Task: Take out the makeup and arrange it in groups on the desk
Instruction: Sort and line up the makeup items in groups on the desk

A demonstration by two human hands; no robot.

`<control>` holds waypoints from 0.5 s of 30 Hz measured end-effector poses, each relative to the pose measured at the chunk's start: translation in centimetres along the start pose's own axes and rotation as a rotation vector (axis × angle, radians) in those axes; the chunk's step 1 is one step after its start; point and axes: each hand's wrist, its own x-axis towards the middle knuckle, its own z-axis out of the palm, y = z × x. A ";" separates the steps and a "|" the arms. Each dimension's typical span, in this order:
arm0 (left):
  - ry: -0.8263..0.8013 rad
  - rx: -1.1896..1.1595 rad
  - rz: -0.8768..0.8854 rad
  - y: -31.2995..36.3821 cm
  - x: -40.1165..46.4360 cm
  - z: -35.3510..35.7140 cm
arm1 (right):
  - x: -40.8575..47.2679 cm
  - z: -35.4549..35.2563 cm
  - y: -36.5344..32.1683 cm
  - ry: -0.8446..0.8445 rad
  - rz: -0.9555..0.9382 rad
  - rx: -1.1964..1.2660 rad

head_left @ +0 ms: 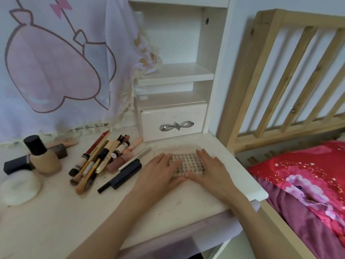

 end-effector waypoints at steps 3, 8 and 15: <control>0.125 0.069 0.053 -0.6 0.5 0.3 | -0.3 -0.4 0.0 0.031 0.039 0.191; 0.153 -0.065 0.082 -1.3 1.0 0.0 | -0.4 -0.5 0.2 0.099 0.088 0.476; 0.264 -0.348 0.015 0.7 1.8 -3.4 | -0.7 -1.1 -0.2 0.149 0.018 0.594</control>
